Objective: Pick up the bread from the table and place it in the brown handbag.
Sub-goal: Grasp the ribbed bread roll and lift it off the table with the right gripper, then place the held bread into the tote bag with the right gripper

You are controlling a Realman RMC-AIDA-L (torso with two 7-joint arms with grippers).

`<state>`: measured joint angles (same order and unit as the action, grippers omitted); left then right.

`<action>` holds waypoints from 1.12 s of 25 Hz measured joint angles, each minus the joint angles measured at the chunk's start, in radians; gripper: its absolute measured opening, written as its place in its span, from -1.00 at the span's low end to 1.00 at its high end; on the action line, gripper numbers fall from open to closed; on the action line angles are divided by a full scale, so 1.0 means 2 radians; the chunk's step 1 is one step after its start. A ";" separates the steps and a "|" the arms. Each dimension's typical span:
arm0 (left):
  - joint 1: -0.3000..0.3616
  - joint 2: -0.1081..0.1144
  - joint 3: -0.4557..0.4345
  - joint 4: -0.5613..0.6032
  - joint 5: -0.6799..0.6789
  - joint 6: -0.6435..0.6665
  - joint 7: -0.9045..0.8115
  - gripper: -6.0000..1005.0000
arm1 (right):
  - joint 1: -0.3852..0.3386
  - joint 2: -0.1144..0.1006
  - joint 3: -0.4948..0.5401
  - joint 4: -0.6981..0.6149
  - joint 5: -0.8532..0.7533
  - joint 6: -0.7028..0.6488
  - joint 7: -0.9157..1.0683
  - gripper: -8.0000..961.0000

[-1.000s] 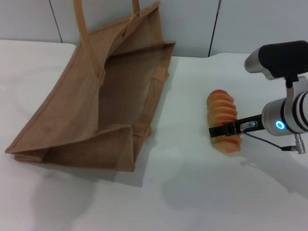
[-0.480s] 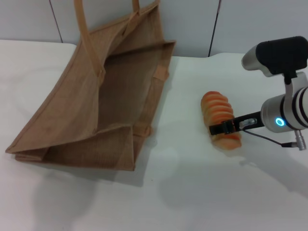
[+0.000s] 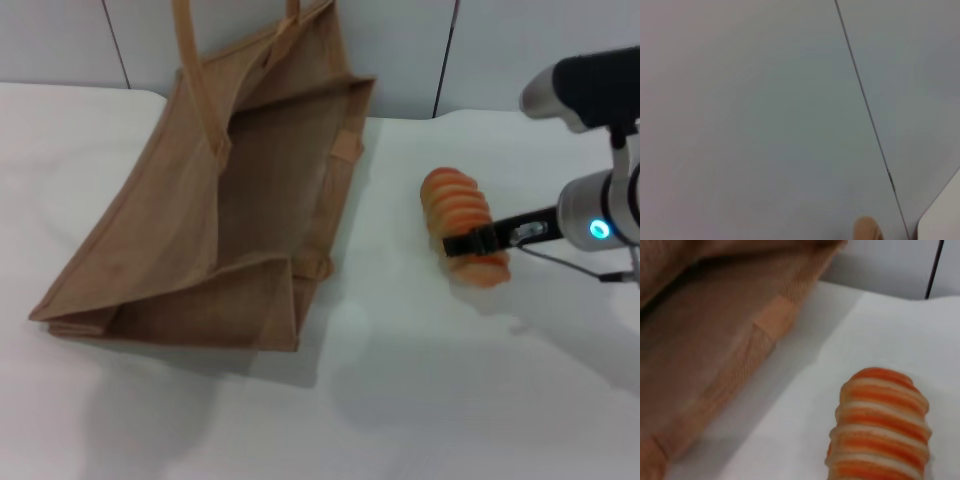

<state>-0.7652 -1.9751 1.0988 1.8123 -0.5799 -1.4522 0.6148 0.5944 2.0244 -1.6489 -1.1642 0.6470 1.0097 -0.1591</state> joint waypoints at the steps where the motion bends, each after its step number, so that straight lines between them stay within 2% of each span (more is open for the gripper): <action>1: -0.001 0.000 0.000 0.001 0.000 0.000 0.000 -0.59 | -0.002 0.000 0.007 -0.010 0.000 0.006 -0.005 0.45; 9: -0.012 0.001 0.011 0.000 0.001 0.005 0.000 -0.58 | -0.024 0.001 0.024 -0.115 0.000 0.039 -0.016 0.37; 14: -0.027 -0.007 0.032 -0.001 0.001 0.009 -0.001 -0.57 | -0.024 0.002 0.001 -0.141 0.014 0.039 -0.020 0.30; 18: -0.037 -0.015 0.057 -0.004 0.001 0.021 -0.002 -0.56 | -0.013 0.002 -0.011 -0.127 0.053 0.021 -0.054 0.22; 24: -0.045 -0.026 0.091 -0.012 -0.001 0.032 -0.006 -0.55 | 0.017 0.003 -0.021 -0.056 0.073 -0.023 -0.075 0.11; 28: -0.047 -0.027 0.117 -0.006 -0.006 0.034 -0.020 -0.55 | 0.027 0.003 -0.027 -0.018 0.085 -0.056 -0.088 0.05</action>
<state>-0.8595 -2.0281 1.3334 1.8011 -0.5914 -1.3849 0.5757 0.6489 2.0295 -1.7028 -1.2009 0.8162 0.8981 -0.3359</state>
